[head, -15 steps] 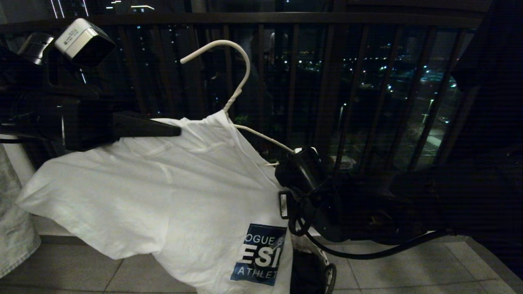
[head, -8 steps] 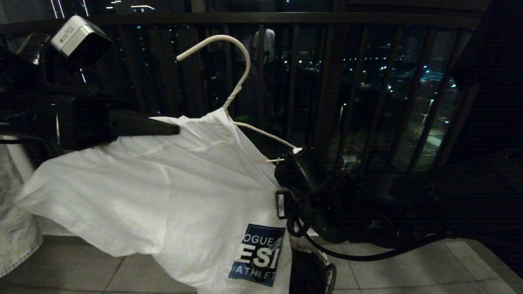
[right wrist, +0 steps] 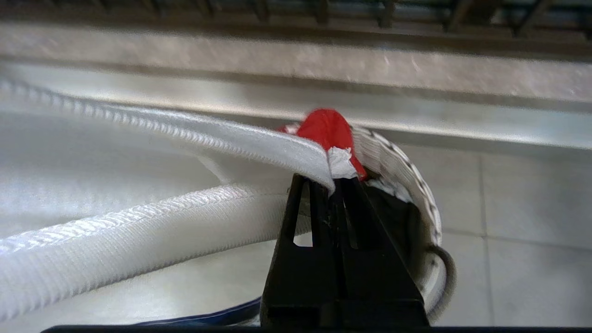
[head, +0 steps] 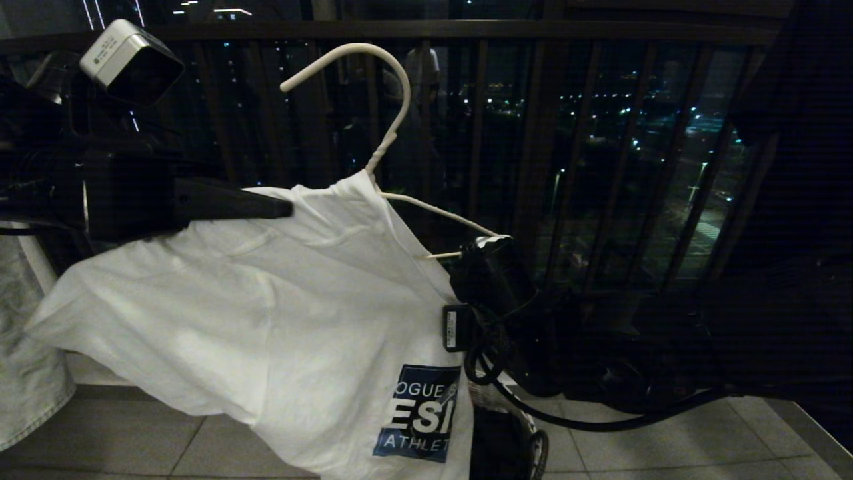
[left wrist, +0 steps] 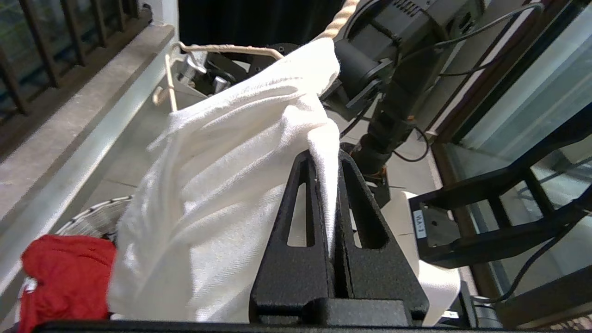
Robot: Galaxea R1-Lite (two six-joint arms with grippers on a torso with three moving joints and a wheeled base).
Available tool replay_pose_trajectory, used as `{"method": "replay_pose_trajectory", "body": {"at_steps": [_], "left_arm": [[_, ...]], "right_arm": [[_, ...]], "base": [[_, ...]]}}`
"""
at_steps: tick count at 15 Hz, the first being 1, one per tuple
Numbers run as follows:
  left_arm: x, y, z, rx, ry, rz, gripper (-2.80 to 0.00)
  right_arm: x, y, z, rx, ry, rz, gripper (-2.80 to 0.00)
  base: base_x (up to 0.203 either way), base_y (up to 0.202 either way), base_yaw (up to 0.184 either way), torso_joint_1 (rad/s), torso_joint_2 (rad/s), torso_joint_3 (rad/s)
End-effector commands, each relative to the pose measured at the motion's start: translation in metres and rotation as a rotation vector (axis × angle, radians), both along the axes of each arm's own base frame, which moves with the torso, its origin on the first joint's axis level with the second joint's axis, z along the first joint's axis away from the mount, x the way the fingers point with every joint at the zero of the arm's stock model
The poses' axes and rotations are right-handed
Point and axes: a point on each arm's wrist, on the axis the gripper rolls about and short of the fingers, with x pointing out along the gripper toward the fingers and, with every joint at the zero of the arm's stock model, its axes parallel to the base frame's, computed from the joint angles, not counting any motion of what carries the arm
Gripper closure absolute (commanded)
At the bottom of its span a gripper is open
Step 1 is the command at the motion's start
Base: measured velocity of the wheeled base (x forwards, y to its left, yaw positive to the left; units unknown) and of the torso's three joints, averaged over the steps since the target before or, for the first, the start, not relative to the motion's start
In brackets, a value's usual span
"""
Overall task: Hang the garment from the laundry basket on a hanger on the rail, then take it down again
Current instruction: Hang the clothes on the clothes rack
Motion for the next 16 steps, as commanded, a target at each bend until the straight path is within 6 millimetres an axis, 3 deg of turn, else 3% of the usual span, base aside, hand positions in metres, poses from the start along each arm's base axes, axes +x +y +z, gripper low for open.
{"method": "replay_pose_trajectory", "body": {"at_steps": [1, 9, 16], "left_arm": [[0.000, -0.003, 0.000, -0.005, 0.021, -0.016, 0.00], [0.008, -0.005, 0.001, -0.006, 0.058, -0.016, 0.00], [0.025, -0.005, 0.003, -0.008, 0.118, -0.002, 0.00]], "right_arm": [[0.002, -0.001, 0.000, 0.008, -0.017, -0.004, 0.00], [0.020, -0.020, 0.010, 0.044, -0.073, -0.066, 0.00], [0.013, -0.026, 0.014, 0.063, -0.139, -0.049, 0.00]], "base": [[0.000, 0.000, 0.000, 0.000, 0.00, 0.000], [0.000, 0.000, 0.000, 0.000, 0.00, 0.000], [0.000, 0.000, 0.000, 0.000, 0.00, 0.000]]}}
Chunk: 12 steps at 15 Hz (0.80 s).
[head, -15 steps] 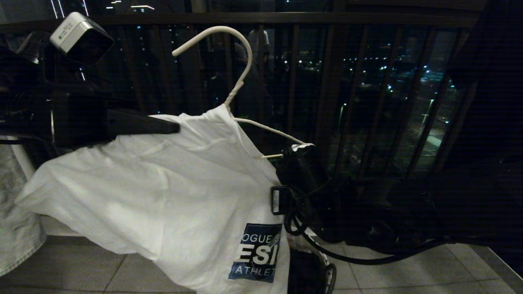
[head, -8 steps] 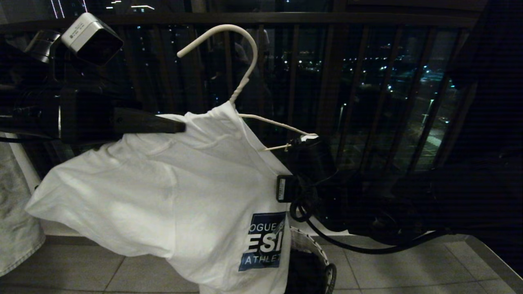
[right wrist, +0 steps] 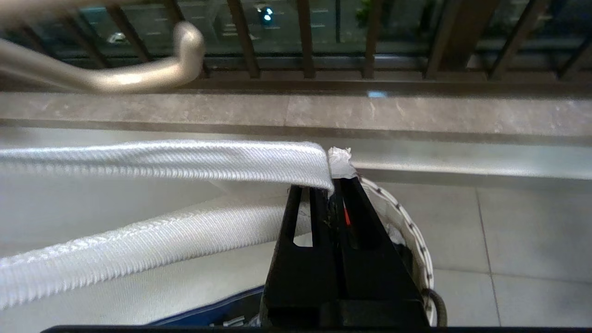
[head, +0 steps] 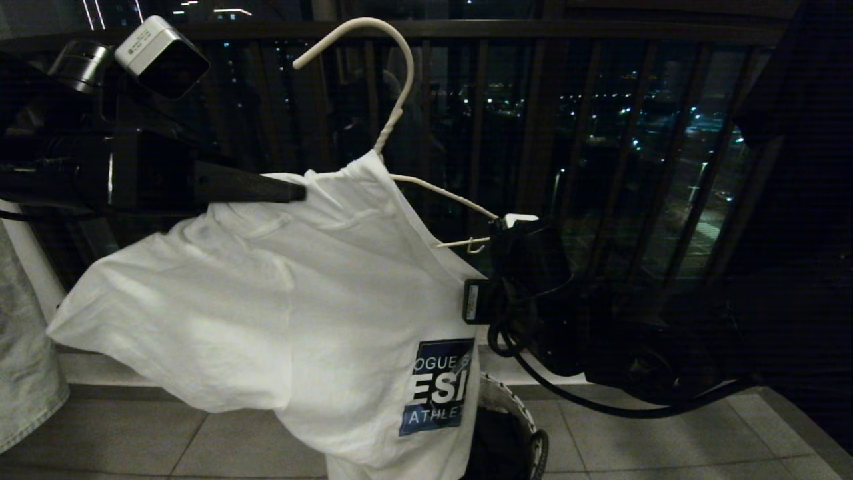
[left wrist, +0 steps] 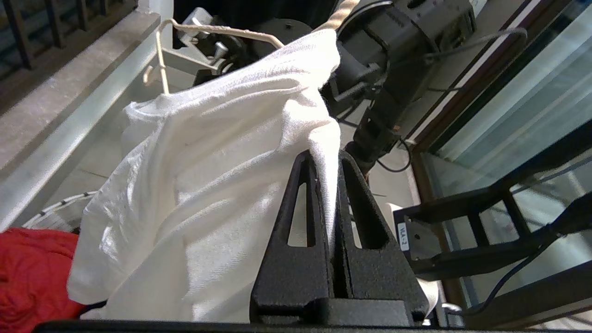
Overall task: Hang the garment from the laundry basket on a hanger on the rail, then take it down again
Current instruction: Hang the clothes on the clothes rack
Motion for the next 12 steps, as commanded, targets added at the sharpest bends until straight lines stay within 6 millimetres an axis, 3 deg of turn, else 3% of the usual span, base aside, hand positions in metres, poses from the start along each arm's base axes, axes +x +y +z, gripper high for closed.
{"method": "replay_pose_trajectory", "body": {"at_steps": [1, 12], "left_arm": [[0.011, -0.001, -0.005, -0.003, 0.030, -0.002, 0.00], [0.006, 0.000, 0.001, -0.005, 0.050, 0.002, 0.00]], "right_arm": [[-0.002, -0.001, 0.003, 0.015, -0.019, -0.003, 0.00], [0.012, -0.010, 0.003, 0.057, -0.070, -0.045, 0.00]], "base": [[0.000, 0.000, 0.000, 0.000, 0.00, 0.000], [0.000, 0.000, 0.000, 0.000, 0.00, 0.000]]}}
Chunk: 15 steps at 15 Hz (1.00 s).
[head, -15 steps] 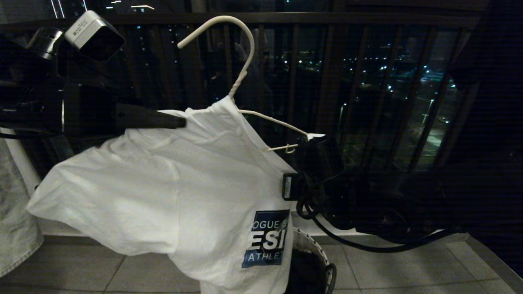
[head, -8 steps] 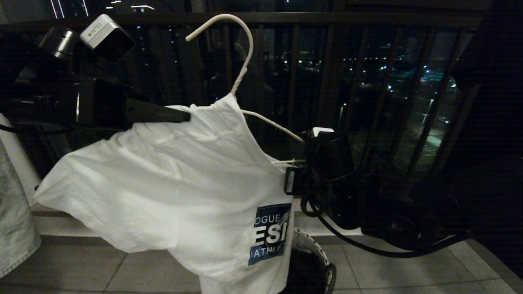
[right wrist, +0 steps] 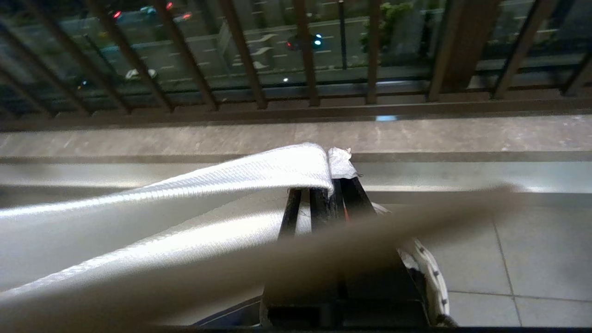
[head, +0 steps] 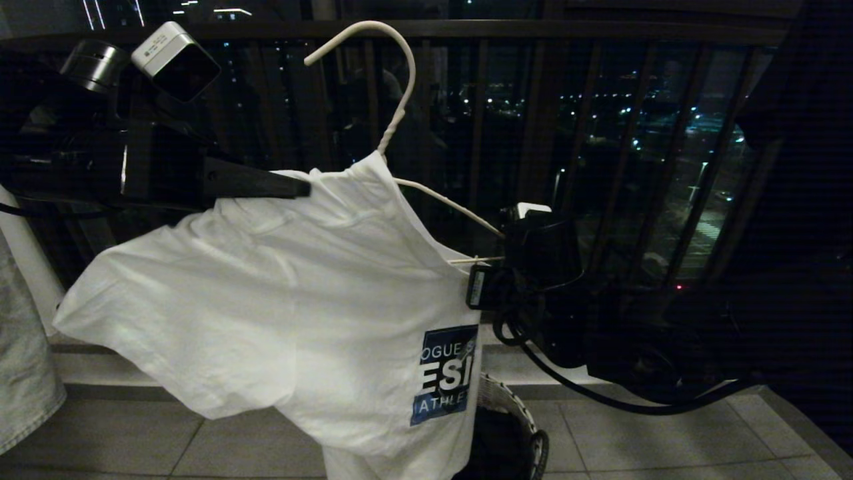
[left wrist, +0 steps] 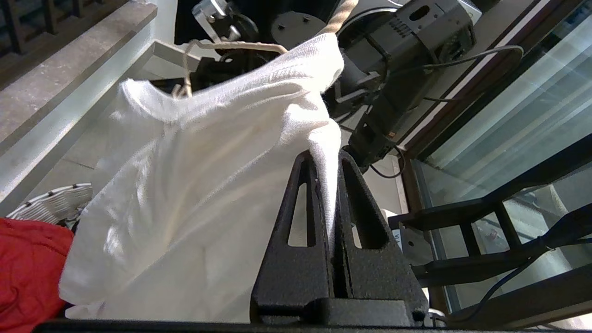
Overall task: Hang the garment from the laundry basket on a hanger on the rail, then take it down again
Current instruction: Hang the clothes on the clothes rack
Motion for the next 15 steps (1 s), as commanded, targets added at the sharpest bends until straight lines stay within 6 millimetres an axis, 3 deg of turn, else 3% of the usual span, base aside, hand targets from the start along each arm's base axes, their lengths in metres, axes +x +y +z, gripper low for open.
{"method": "replay_pose_trajectory", "body": {"at_steps": [1, 8, 15], "left_arm": [[-0.001, 0.000, 0.001, -0.006, -0.001, -0.005, 0.00], [0.001, 0.004, 0.001, -0.005, -0.008, 0.010, 0.00], [0.003, 0.004, 0.001, -0.005, -0.008, 0.011, 0.00]], "right_arm": [[0.006, -0.006, -0.001, -0.002, -0.001, -0.025, 0.00], [0.013, -0.018, 0.004, -0.015, -0.014, -0.049, 0.00], [0.016, -0.040, 0.023, -0.024, -0.046, -0.047, 0.00]], "base": [[0.000, 0.000, 0.000, 0.000, 0.00, 0.000], [0.000, 0.000, 0.000, 0.000, 0.00, 0.000], [0.000, 0.000, 0.000, 0.000, 0.00, 0.000]]}}
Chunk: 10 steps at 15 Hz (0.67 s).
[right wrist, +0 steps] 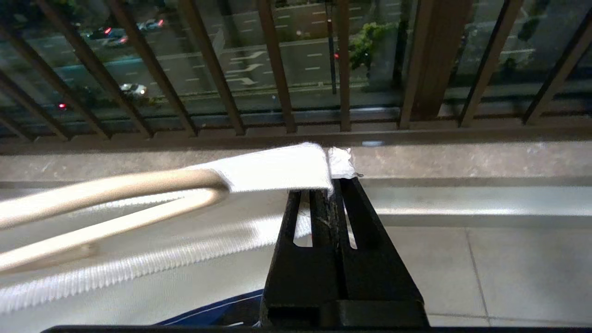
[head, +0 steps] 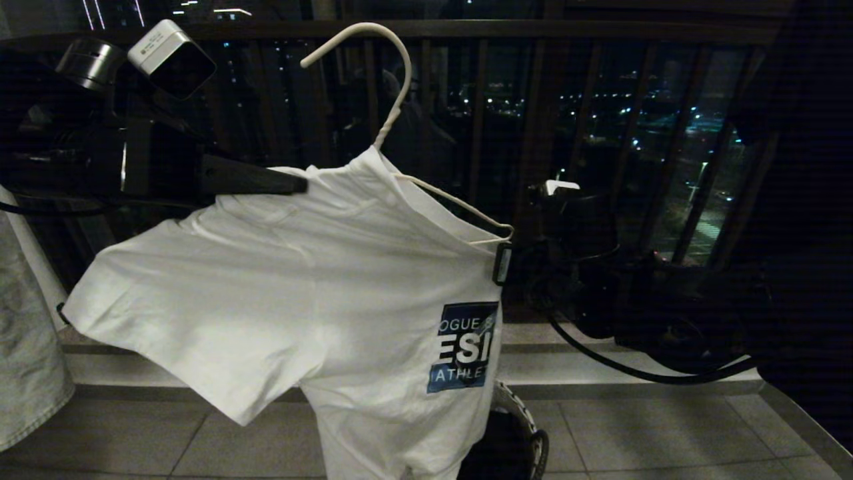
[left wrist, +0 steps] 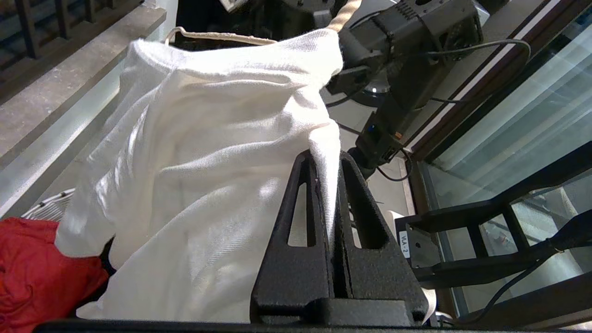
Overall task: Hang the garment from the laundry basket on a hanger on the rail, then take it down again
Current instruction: Hang the clothes on the clothes rack
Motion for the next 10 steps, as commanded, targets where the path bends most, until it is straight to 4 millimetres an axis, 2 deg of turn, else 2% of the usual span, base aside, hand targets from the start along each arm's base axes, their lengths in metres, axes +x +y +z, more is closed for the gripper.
{"method": "replay_pose_trajectory", "body": {"at_steps": [1, 10], "left_arm": [[0.002, 0.000, -0.002, -0.004, 0.009, -0.006, 0.00], [0.022, -0.007, -0.016, 0.003, 0.050, -0.019, 0.00]], "right_arm": [[0.001, -0.008, 0.006, -0.006, -0.016, -0.008, 0.00], [-0.003, -0.028, 0.029, -0.026, -0.071, -0.028, 0.00]], "base": [[0.000, 0.000, 0.000, 0.000, 0.00, 0.000], [0.000, 0.000, 0.000, 0.000, 0.00, 0.000]]}}
